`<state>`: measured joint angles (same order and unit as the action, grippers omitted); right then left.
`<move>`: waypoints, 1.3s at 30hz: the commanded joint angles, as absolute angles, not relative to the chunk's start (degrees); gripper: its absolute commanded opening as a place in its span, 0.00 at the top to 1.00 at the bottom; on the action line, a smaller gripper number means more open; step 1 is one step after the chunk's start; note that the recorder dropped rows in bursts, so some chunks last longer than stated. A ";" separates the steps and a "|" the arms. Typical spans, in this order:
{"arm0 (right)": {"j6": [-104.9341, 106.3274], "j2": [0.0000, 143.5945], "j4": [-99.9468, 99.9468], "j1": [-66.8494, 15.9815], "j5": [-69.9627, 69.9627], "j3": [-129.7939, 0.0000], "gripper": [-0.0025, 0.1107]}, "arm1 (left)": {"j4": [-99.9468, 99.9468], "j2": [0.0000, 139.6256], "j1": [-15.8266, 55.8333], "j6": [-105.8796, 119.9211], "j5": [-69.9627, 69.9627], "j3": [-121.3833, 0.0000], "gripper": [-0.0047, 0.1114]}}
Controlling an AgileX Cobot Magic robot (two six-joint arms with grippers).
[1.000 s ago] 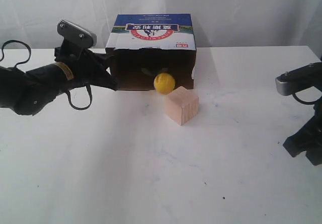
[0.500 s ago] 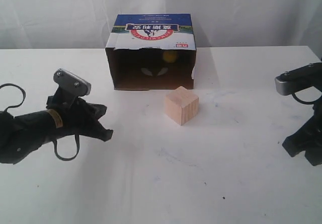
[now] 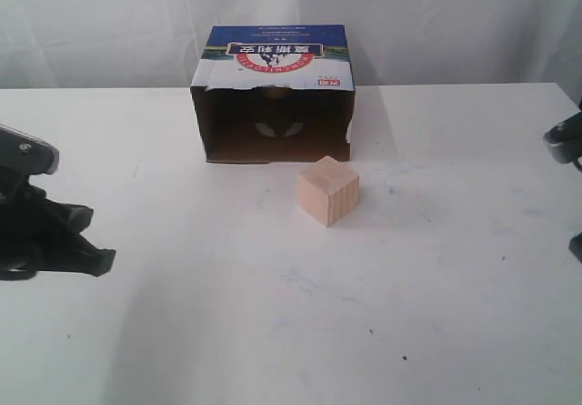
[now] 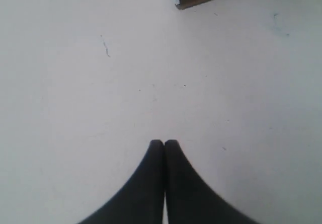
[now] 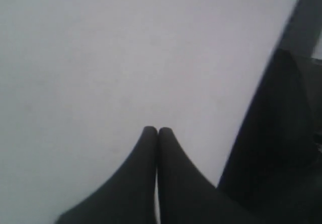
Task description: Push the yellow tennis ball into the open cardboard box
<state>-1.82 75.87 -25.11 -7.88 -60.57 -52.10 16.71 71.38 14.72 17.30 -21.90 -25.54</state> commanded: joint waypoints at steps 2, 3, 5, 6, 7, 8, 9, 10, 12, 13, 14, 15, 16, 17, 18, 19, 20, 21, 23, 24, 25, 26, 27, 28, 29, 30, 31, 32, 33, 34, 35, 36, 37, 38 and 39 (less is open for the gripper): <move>-12.29 71.77 -31.36 -7.36 -51.24 -57.34 0.98 | 32.13 51.61 14.95 34.02 -10.60 -27.48 0.96; -12.29 69.76 -31.28 -7.36 -48.63 -58.63 0.98 | 34.17 48.83 14.95 35.35 -11.14 -27.79 0.96; -12.29 64.86 -31.12 -7.36 -43.96 -60.67 0.98 | 37.56 42.23 14.95 39.28 -12.97 -28.18 0.96; -12.13 62.50 -31.29 -7.36 -42.10 -60.92 0.98 | 39.03 39.21 14.95 41.25 -13.95 -28.18 0.96; -12.05 59.33 -31.88 -7.36 -39.61 -60.92 0.98 | 41.37 36.34 14.95 44.72 -14.45 -28.06 0.96; -11.99 56.12 -31.89 -7.36 -37.62 -60.48 0.98 | 44.90 33.76 14.95 49.38 -14.45 -28.06 0.96; -11.89 53.55 -31.76 -7.36 -36.63 -60.10 0.98 | 48.89 31.88 14.95 55.60 -14.58 -28.06 0.96; -11.75 50.35 -31.77 -7.36 -35.61 -59.35 0.98 | 54.93 29.76 14.95 62.71 -15.15 -28.06 0.96; -11.75 44.36 -31.61 -7.36 -35.02 -57.38 0.98 | 67.98 26.32 14.95 76.64 -17.09 -28.06 0.96; -11.85 41.39 -31.24 -7.36 -35.38 -56.11 0.98 | 74.66 24.57 14.95 84.76 -19.09 -28.06 0.96; -12.24 38.44 -30.44 -7.36 -35.94 -54.70 0.98 | 81.14 22.92 14.95 92.61 -21.44 -28.06 0.96; -12.24 35.69 -28.66 -7.36 -36.22 -53.20 0.98 | 87.37 21.36 14.95 99.53 -23.69 -28.06 0.96; -12.24 33.52 -26.60 -7.36 -36.32 -51.52 0.98 | 92.46 19.83 14.95 104.48 -25.47 -28.06 0.96; -12.24 30.98 -23.67 -7.36 -35.64 -49.58 0.98 | 98.99 18.32 14.95 109.95 -27.63 -28.06 0.96; -12.69 28.62 -20.19 -7.36 -34.04 -47.36 0.98 | 99.95 16.91 14.95 113.51 -29.00 -27.93 0.96; -13.53 27.06 -17.48 -7.36 -31.66 -45.34 0.98 | 99.95 15.89 15.05 113.53 -29.23 -26.94 0.96; -13.96 25.33 -14.40 -7.36 -27.76 -42.58 0.98 | 99.95 14.48 15.05 113.82 -28.07 -26.19 0.96; -13.85 24.11 -12.23 -7.36 -23.05 -39.69 0.98 | 99.95 13.31 15.05 113.91 -27.11 -25.43 0.96; -13.85 23.39 -11.54 -7.36 -11.78 -34.32 0.98 | 99.95 11.94 15.05 113.91 -25.92 -24.11 0.96; -13.85 23.39 -11.54 -7.36 -6.39 -31.49 0.98 | 99.95 11.70 15.05 113.91 -25.95 -23.29 0.96; -13.85 23.84 -11.54 -7.36 -2.61 -29.03 0.98 | 99.95 11.40 15.05 113.70 -25.95 -22.49 0.96; -13.85 24.52 -11.54 -7.36 1.28 -26.95 0.98 | 99.95 11.42 15.05 112.88 -25.95 -21.32 0.96; -13.85 25.23 -11.54 -7.36 4.04 -25.27 0.98 | 99.95 11.42 15.05 111.47 -25.95 -19.97 0.96; -13.85 25.86 -11.54 -7.36 5.39 -24.22 0.98 | 99.95 11.42 15.05 109.73 -25.95 -18.51 0.96; -13.77 26.69 -11.54 -7.36 5.97 -23.16 0.98 | 99.95 11.42 15.05 108.44 -25.95 -16.97 0.96; -13.38 27.66 -11.65 -7.36 5.76 -22.36 0.98 | 99.95 11.42 15.05 107.52 -25.95 -15.46 0.96; -12.31 28.52 -11.65 -7.36 5.23 -21.77 0.98 | 99.95 11.42 15.05 107.59 -25.95 -14.34 0.96; -11.59 29.63 -11.65 -7.36 4.39 -21.06 0.98 | 99.95 11.42 15.05 107.77 -25.95 -12.88 0.96; -11.59 30.89 -11.65 -7.36 3.89 -20.30 0.98 | 99.95 11.42 15.05 107.77 -25.95 -11.99 0.96; -11.86 32.19 -11.65 -7.36 3.89 -19.41 0.98 | 99.95 11.42 15.05 107.77 -25.95 -11.23 0.96; -12.32 33.31 -11.65 -7.36 3.89 -18.59 0.98 | 99.95 11.42 15.05 107.77 -25.95 -10.38 0.96; -13.42 34.25 -11.30 -7.36 3.89 -17.98 0.98 | 99.95 11.42 15.05 107.77 -25.95 -9.95 0.96; -14.91 34.88 -11.02 -7.36 3.89 -17.67 0.98 | 99.95 11.42 15.05 107.77 -25.95 -9.74 0.96; -17.54 35.32 -10.53 -7.36 3.75 -17.58 0.98 | 99.95 11.42 15.05 107.77 -25.95 -9.47 0.96; -20.19 35.44 -10.37 -7.36 3.25 -17.58 0.98 | 99.95 11.42 15.05 107.87 -26.06 -9.47 0.96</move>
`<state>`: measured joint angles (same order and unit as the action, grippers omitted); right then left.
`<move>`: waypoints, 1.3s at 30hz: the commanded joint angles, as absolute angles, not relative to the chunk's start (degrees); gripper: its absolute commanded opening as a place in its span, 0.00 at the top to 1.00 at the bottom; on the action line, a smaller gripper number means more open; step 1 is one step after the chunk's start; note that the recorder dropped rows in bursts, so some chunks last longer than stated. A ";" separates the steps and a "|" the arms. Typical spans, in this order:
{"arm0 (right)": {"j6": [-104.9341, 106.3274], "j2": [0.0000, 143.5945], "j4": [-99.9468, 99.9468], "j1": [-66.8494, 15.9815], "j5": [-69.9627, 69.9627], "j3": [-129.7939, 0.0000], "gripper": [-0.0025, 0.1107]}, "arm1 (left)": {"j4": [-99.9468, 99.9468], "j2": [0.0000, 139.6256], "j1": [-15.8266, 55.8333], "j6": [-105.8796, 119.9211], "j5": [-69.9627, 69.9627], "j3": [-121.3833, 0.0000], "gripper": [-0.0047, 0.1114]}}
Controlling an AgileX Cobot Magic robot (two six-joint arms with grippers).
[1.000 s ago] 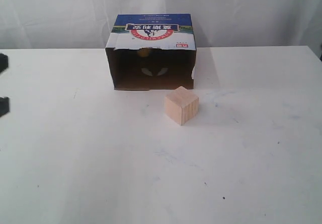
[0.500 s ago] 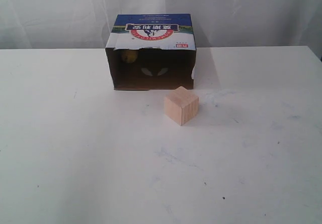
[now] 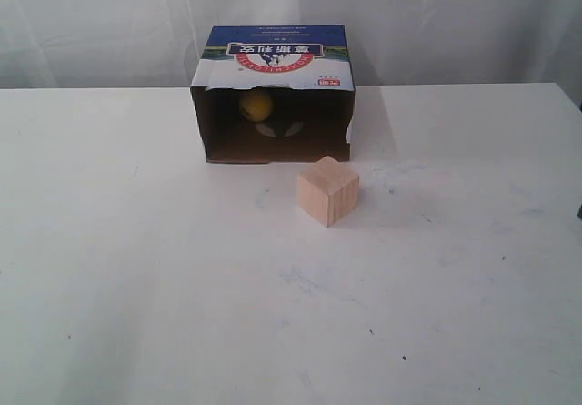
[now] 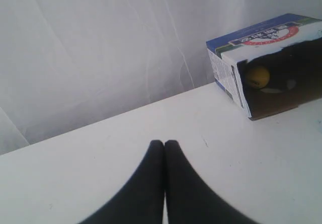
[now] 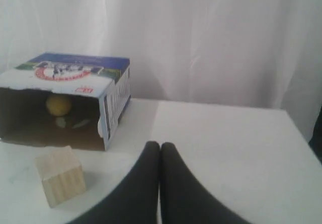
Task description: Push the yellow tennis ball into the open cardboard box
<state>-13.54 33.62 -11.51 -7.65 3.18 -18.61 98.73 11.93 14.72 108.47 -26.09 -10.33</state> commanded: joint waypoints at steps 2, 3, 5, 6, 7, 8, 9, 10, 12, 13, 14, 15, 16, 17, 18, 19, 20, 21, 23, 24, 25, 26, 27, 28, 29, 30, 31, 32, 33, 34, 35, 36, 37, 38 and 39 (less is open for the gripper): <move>-22.80 35.44 -10.37 -7.36 2.77 -17.58 0.98 | 99.95 11.42 15.05 107.87 -26.06 -9.47 0.96; -22.80 35.44 -10.37 -7.36 2.77 -17.58 0.98 | 99.95 11.42 15.05 107.87 -26.06 -9.47 0.96; -22.78 35.44 -10.37 -7.36 2.67 -17.58 0.98 | 99.95 11.42 15.05 107.87 -26.06 -9.47 0.96; -22.94 35.44 -10.27 -7.36 2.55 -17.58 0.98 | 99.95 11.42 15.05 107.87 -26.06 -9.47 0.96; -22.94 35.44 -10.27 -7.36 2.37 -17.58 0.98 | 99.95 11.42 15.05 107.87 -26.17 -9.47 0.96; -22.94 35.44 -10.27 -7.36 2.37 -17.58 0.98 | 99.95 11.42 15.05 107.87 -26.05 -9.47 0.96; -22.94 35.44 -10.27 -7.36 2.37 -17.58 0.98 | 99.95 11.42 15.05 107.87 -26.05 -9.47 0.96; -22.94 35.44 -10.27 -7.36 2.09 -17.58 0.98 | 99.95 11.42 15.05 107.87 -26.05 -9.47 0.96; -22.94 35.44 -10.27 -7.36 -1.31 -17.58 0.98 | 99.95 11.42 15.05 107.87 -26.28 -9.47 0.96; -22.94 35.44 -10.27 -7.36 -4.62 -17.58 0.98 | 99.95 11.42 15.05 107.87 -26.28 -9.47 0.96; -23.44 35.44 -10.11 -7.36 -8.17 -17.58 0.98 | 99.95 11.42 15.05 107.87 -26.28 -9.47 0.96; -24.77 33.58 -10.01 -7.26 -12.73 -17.49 0.98 | 99.95 11.42 15.05 107.87 -26.28 -9.47 0.96; -25.48 31.17 -10.15 -6.74 -17.78 -17.49 0.98 | 99.95 11.42 15.05 107.87 -26.28 -9.47 0.96; -25.85 28.18 -10.15 -6.21 -21.42 -17.49 0.98 | 99.95 11.42 15.05 107.87 -26.28 -9.47 0.96; -25.70 24.20 -11.24 -5.66 -25.99 -17.35 0.98 | 99.95 11.42 15.05 107.87 -26.28 -9.47 0.96; -25.70 21.20 -12.93 -5.21 -28.30 -16.86 0.98 | 99.95 11.42 15.05 107.87 -26.28 -9.47 0.96; -25.70 17.91 -15.35 -4.63 -29.61 -16.36 0.98 | 99.95 11.42 15.05 107.87 -26.28 -9.47 0.96; -25.70 12.93 -19.35 -3.88 -30.13 -15.10 0.98 | 99.95 11.42 15.05 107.87 -26.28 -9.47 0.96; -25.91 6.09 -23.43 -2.73 -29.72 -13.15 0.98 | 99.95 11.42 15.05 107.87 -26.28 -9.47 0.96; -25.91 1.28 -24.53 -2.22 -29.58 -11.88 0.98 | 99.95 11.42 15.05 107.87 -26.28 -9.47 0.96; -25.91 0.00 -24.63 -1.94 -29.58 -11.18 0.98 | 99.95 11.42 15.05 107.87 -26.28 -9.47 0.96; -25.91 0.00 -24.63 -1.60 -28.99 -10.63 0.98 | 99.95 11.42 15.05 107.87 -26.28 -9.47 0.96; -25.91 0.00 -24.17 -1.60 -29.11 -10.50 0.98 | 99.95 11.13 15.05 107.87 -26.68 -9.36 0.96; -25.76 0.08 -23.05 -1.60 -28.95 -10.15 0.98 | 99.95 10.98 15.05 107.87 -26.55 -9.36 0.96; -25.76 1.24 -22.20 -1.60 -27.74 -9.68 0.98 | 99.95 10.98 15.05 107.87 -26.81 -9.36 0.96; -25.76 1.63 -22.61 -1.72 -27.11 -9.35 0.98 | 99.95 10.85 15.05 107.87 -26.92 -9.36 0.96; -25.76 1.94 -22.69 -1.72 -26.87 -9.09 0.98 | 99.95 10.73 15.05 107.87 -26.92 -9.36 0.96; -25.76 1.97 -22.86 -1.72 -26.44 -8.42 0.98 | 99.95 10.74 15.05 107.87 -27.20 -9.36 0.96; -25.76 1.85 -22.86 -1.72 -25.59 -7.12 0.98 | 99.95 10.74 15.05 107.87 -27.38 -9.36 0.96; -25.76 1.85 -22.86 -1.72 -24.92 -5.75 0.98 | 99.95 10.74 15.05 107.87 -27.46 -9.36 0.96; -25.76 1.85 -22.86 -1.72 -23.71 -3.76 0.98 | 99.95 10.74 15.05 107.87 -27.46 -9.36 0.96; -25.76 1.73 -22.42 -1.60 -21.97 -1.29 0.98 | 99.95 10.74 15.05 107.87 -27.46 -9.36 0.96; -25.87 1.60 -21.72 -1.60 -19.74 0.00 0.98 | 99.95 10.74 15.05 107.87 -27.46 -9.36 0.96; -24.72 1.64 -20.78 -1.60 -18.46 0.00 0.98 | 99.95 10.72 15.05 107.91 -27.58 -9.36 0.96; -22.89 1.64 -19.37 -1.60 -18.77 0.00 0.98 | 99.95 10.63 15.05 107.91 -27.33 -9.36 0.96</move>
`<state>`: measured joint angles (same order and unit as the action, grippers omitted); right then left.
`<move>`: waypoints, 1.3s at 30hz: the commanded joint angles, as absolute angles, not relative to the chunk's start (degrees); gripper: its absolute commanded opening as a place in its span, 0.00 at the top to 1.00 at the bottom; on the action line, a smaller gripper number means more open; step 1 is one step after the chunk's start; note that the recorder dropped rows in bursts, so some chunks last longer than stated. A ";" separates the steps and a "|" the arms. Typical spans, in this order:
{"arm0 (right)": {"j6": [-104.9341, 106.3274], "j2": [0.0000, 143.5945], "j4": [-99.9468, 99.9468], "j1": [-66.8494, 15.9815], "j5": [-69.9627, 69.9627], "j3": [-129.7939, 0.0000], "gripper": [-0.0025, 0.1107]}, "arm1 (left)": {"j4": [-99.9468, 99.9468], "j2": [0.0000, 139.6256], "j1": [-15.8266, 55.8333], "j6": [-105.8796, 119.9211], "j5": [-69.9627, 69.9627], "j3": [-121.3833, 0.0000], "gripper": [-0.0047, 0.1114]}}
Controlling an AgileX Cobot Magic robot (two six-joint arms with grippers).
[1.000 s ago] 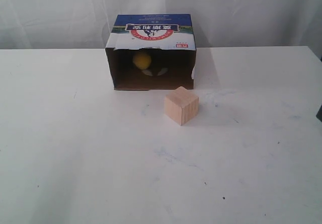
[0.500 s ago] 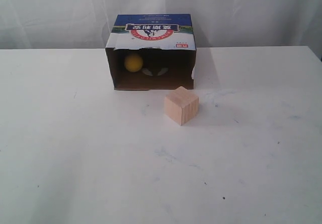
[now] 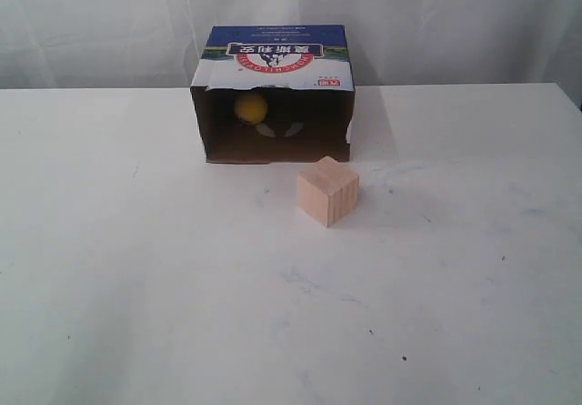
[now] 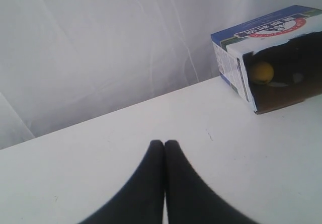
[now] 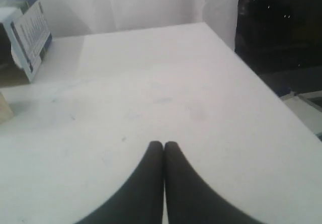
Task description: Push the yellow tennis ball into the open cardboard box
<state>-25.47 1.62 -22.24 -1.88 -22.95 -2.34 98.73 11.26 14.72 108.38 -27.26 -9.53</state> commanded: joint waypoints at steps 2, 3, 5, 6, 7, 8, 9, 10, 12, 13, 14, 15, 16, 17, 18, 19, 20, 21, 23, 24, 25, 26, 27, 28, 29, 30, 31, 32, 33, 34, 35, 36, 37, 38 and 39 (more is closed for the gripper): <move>-22.28 1.64 -17.74 -1.30 -18.91 0.00 0.98 | 99.95 10.63 15.05 107.91 -27.19 -9.36 0.96; -22.28 1.64 -15.94 -0.67 -18.78 0.00 0.98 | 99.95 10.63 15.05 107.91 -27.31 -9.36 0.96; -19.99 1.64 -9.39 1.11 -17.74 0.00 0.98 | 99.95 10.63 15.05 107.91 -27.43 -9.36 0.96; -15.88 1.41 -5.41 2.16 -17.44 0.00 0.98 | 99.95 10.63 15.05 107.91 -27.43 -9.36 0.96; -10.96 1.30 -2.43 3.19 -17.44 0.00 0.98 | 99.95 10.63 15.05 107.91 -27.43 -9.36 0.96; -7.31 1.18 -0.93 3.93 -17.44 0.00 0.98 | 99.95 10.63 15.05 107.91 -27.43 -9.36 0.96; -4.16 1.07 -0.79 4.73 -17.55 0.00 0.98 | 99.95 10.63 15.05 107.91 -27.43 -9.36 0.96; -2.92 1.07 -0.64 5.24 -17.81 0.00 0.98 | 99.95 10.63 15.05 107.91 -27.43 -9.36 0.96; -2.92 1.07 -0.64 5.62 -17.82 0.00 0.98 | 99.95 10.63 15.05 107.91 -27.43 -9.36 0.96; -3.16 1.07 -0.64 5.71 -17.95 0.00 0.98 | 99.95 10.63 15.05 107.91 -27.43 -9.36 0.96; -3.16 1.07 -0.64 5.71 -18.30 0.00 0.98 | 99.95 10.63 15.05 107.91 -27.43 -9.36 0.96; -3.16 1.07 -0.64 5.71 -18.43 0.00 0.98 | 99.95 10.63 15.05 107.91 -27.43 -9.36 0.96; -3.16 1.07 -0.64 5.71 -18.90 0.00 0.98 | 99.95 10.63 15.05 107.91 -27.43 -9.36 0.96; -3.16 1.07 -0.64 5.71 -18.90 0.00 0.98 | 99.95 10.63 15.05 107.91 -27.43 -9.36 0.96; -3.16 1.07 -0.64 5.71 -18.90 0.00 0.98 | 99.95 10.63 15.05 107.91 -27.43 -9.36 0.96; -3.16 1.07 -0.64 5.71 -18.90 0.00 0.98 | 99.95 10.63 15.05 107.91 -27.43 -9.36 0.96; -3.16 1.07 -0.64 5.71 -18.90 0.00 0.98 | 99.95 10.63 15.05 107.91 -27.43 -9.36 0.96; -3.16 1.07 -0.64 5.71 -18.90 0.00 0.98 | 99.95 10.63 15.05 107.91 -27.43 -9.36 0.96; -3.16 1.07 -0.64 5.71 -18.90 0.00 0.98 | 99.95 10.63 15.05 107.91 -27.43 -9.36 0.96; -3.16 1.07 -0.64 5.71 -18.90 0.00 0.98 | 99.95 10.63 15.05 107.91 -27.43 -9.36 0.96; -3.16 1.07 -0.64 5.71 -18.90 0.00 0.98 | 99.95 10.63 15.05 107.91 -27.43 -9.36 0.96; -3.16 1.07 -0.64 5.71 -18.90 0.00 0.98 | 99.95 10.63 15.05 107.91 -27.43 -9.36 0.96; -3.16 1.07 -0.64 5.71 -18.90 0.00 0.98 | 99.95 10.63 15.05 107.91 -27.43 -9.36 0.96; -3.16 1.07 -0.64 5.71 -18.90 0.00 0.98 | 99.95 10.63 15.05 107.91 -27.43 -9.36 0.96; -3.16 1.07 -0.64 5.71 -18.90 0.00 0.98 | 99.95 10.63 15.05 107.91 -27.43 -9.36 0.96; -3.16 1.07 -0.64 5.71 -18.90 0.00 0.98 | 99.95 10.63 15.05 107.91 -27.43 -9.36 0.96; -3.16 1.07 -0.64 5.71 -18.90 0.00 0.98 | 99.95 10.63 15.05 107.91 -27.43 -9.36 0.96; -3.16 1.07 -0.64 5.71 -18.90 0.00 0.98 | 99.95 10.63 15.05 107.91 -27.43 -9.36 0.96; -3.16 1.07 -0.64 5.71 -18.90 0.00 0.98 | 99.95 10.63 15.05 107.91 -27.43 -9.36 0.96; -3.16 1.07 -0.64 5.71 -18.90 0.00 0.98 | 99.95 10.63 15.05 107.91 -27.43 -9.36 0.96; -3.16 1.07 -0.64 5.71 -18.90 0.00 0.98 | 99.95 10.63 15.05 107.91 -27.43 -9.36 0.96; -3.16 1.07 -0.64 5.71 -18.90 0.00 0.98 | 99.95 10.63 15.05 107.91 -27.73 -9.36 0.96; -3.16 1.07 -0.64 5.71 -18.90 0.00 0.98 | 99.95 10.63 15.05 107.91 -28.30 -9.36 0.96; -3.16 1.07 -0.51 5.71 -18.90 0.00 0.98 | 99.95 10.63 15.05 107.91 -29.33 -9.36 0.96; -3.16 1.07 -0.51 5.71 -18.90 0.00 0.98 | 99.95 10.63 15.05 107.91 -30.21 -9.36 0.96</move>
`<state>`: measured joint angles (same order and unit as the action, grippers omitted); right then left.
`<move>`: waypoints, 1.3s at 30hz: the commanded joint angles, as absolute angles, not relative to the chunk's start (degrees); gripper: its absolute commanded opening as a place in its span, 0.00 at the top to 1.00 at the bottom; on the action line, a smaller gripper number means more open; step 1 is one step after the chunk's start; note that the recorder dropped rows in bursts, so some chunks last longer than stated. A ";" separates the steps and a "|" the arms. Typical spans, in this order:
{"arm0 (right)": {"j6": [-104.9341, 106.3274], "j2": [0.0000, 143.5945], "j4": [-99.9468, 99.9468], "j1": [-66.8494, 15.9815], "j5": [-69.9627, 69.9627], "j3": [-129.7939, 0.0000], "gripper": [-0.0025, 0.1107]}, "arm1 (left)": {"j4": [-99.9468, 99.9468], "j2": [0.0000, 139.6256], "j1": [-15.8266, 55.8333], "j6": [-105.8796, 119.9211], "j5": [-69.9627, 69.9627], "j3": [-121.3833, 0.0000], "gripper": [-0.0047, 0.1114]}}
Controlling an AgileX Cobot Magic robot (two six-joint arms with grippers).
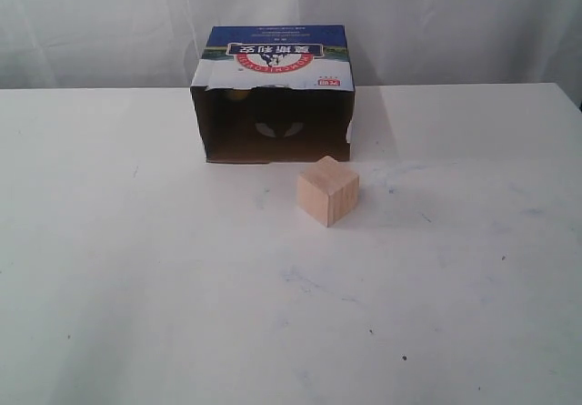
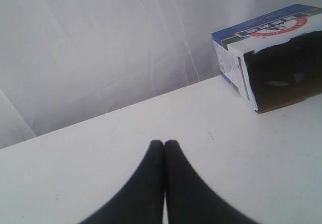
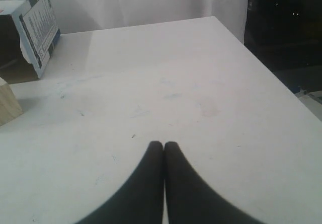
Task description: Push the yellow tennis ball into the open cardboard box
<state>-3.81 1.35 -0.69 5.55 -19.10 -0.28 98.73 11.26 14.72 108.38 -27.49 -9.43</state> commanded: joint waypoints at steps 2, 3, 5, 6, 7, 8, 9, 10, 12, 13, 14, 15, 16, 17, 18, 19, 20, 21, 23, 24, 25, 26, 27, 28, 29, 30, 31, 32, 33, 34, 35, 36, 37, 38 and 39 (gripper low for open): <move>-3.16 1.07 -0.51 5.71 -18.90 0.00 0.98 | 99.95 10.63 15.05 107.91 -30.62 -9.36 0.96; -3.16 1.07 -0.51 5.71 -18.90 0.00 0.98 | 99.95 10.63 15.05 107.91 -30.62 -9.36 0.96; -3.16 1.07 -0.38 5.71 -19.02 0.00 0.98 | 99.95 10.63 15.05 107.91 -30.44 -9.36 0.96; -3.16 1.07 -0.38 5.71 -19.02 0.00 0.98 | 99.95 10.52 14.62 107.60 -30.14 -9.36 0.96; -3.16 1.07 -0.38 5.71 -19.02 0.00 0.98 | 99.95 10.42 13.83 107.14 -29.13 -9.36 0.96; -3.16 1.07 -0.38 5.71 -19.02 0.00 0.98 | 99.95 10.42 13.00 105.93 -28.29 -9.49 0.96; -3.16 1.07 -0.38 5.71 -19.02 0.00 0.98 | 99.95 10.42 11.82 104.55 -27.13 -9.92 0.96; -3.16 1.07 -0.38 5.71 -19.02 0.00 0.98 | 99.95 10.42 10.36 103.03 -25.50 -10.37 0.96; -3.16 1.07 -0.38 5.71 -19.02 0.00 0.98 | 99.95 10.42 7.30 100.25 -22.27 -11.48 0.96; -3.16 1.07 -0.38 5.71 -19.02 0.00 0.98 | 99.95 10.42 5.55 98.85 -20.89 -12.15 0.96; -3.16 1.07 -0.38 5.71 -19.02 0.00 0.98 | 99.15 10.42 4.23 97.94 -19.46 -12.69 0.96; -3.16 1.07 -0.38 5.71 -19.02 0.00 0.98 | 97.16 10.42 2.70 96.74 -17.58 -13.33 0.96; -3.16 1.07 -0.38 5.71 -18.91 0.00 0.98 | 93.87 10.42 1.47 95.24 -16.19 -13.88 0.96; -3.16 1.07 -0.38 5.71 -18.91 0.00 0.98 | 90.53 10.42 0.50 92.76 -15.18 -14.39 0.96; -3.16 1.07 -0.38 5.71 -18.91 0.00 0.98 | 85.28 10.42 -0.14 89.26 -14.28 -14.90 0.96; -3.16 1.07 -0.38 5.71 -18.91 0.00 0.98 | 79.09 10.67 -0.61 84.92 -13.20 -15.45 0.96; -3.16 1.07 -0.38 5.71 -18.91 0.00 0.98 | 73.29 10.68 -0.61 80.70 -12.39 -15.98 0.96; -3.16 1.07 -0.38 5.71 -18.91 0.00 0.98 | 64.38 10.80 -0.61 74.43 -11.61 -16.89 0.96; -3.16 1.07 -0.38 5.71 -18.91 0.00 0.98 | 43.56 11.05 -0.61 61.43 -10.62 -18.69 0.96; -3.16 1.07 -0.38 5.71 -18.91 0.00 0.98 | 32.98 11.46 -0.61 53.37 -10.74 -19.41 0.96; -3.16 1.07 -0.38 5.71 -18.91 0.00 0.98 | 23.46 11.82 -0.61 44.65 -10.89 -19.87 0.96; -3.16 1.07 -0.38 5.71 -18.91 0.00 0.98 | 17.76 12.18 -0.61 38.00 -10.89 -20.01 0.96; -3.16 1.07 -0.38 5.71 -18.91 0.00 0.98 | 13.33 12.59 -0.61 31.07 -10.45 -20.01 0.96; -3.16 1.07 -0.38 5.71 -18.91 0.00 0.98 | 11.26 13.05 -0.61 26.02 -8.82 -19.52 0.96; -3.16 1.07 -0.38 5.71 -18.91 0.00 0.98 | 11.13 13.62 -0.61 22.96 -6.57 -18.75 0.96; -3.16 1.07 -0.38 5.71 -18.91 0.00 0.98 | 11.13 14.07 -0.61 21.37 -4.49 -17.77 0.96; -3.16 1.07 -0.38 5.71 -18.91 0.00 0.98 | 11.13 14.49 -0.61 20.22 -2.51 -16.30 0.96; -3.16 1.07 -0.38 5.71 -18.91 0.00 0.98 | 11.13 14.79 -0.61 18.82 -0.75 -14.59 0.96; -3.16 1.07 -0.38 5.71 -18.91 0.00 0.98 | 11.13 14.79 -0.61 17.35 0.00 -13.06 0.96; -3.16 1.07 -0.38 5.71 -18.91 0.00 0.98 | 11.13 14.79 -0.61 16.21 0.00 -10.79 0.96; -3.16 1.07 -0.38 5.71 -18.91 0.00 0.98 | 11.13 14.68 -0.61 16.21 -0.43 -8.32 0.96; -3.16 1.07 -0.38 5.71 -18.91 0.00 0.98 | 11.13 14.67 -0.61 16.21 -1.43 -5.76 0.96; -3.16 1.07 -0.38 5.71 -18.91 0.00 0.98 | 11.91 14.67 -0.61 16.21 -2.85 -3.31 0.96; -3.16 1.07 -0.38 5.71 -18.91 0.00 0.98 | 12.52 14.42 -0.61 15.68 -4.19 -1.09 0.96; -3.16 1.07 -0.38 5.71 -18.91 0.00 0.98 | 12.83 13.91 -0.61 14.72 -4.71 0.00 0.96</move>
<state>-3.66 1.35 0.00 5.55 -19.19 -0.28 11.62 14.67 -0.53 17.13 -2.28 -4.64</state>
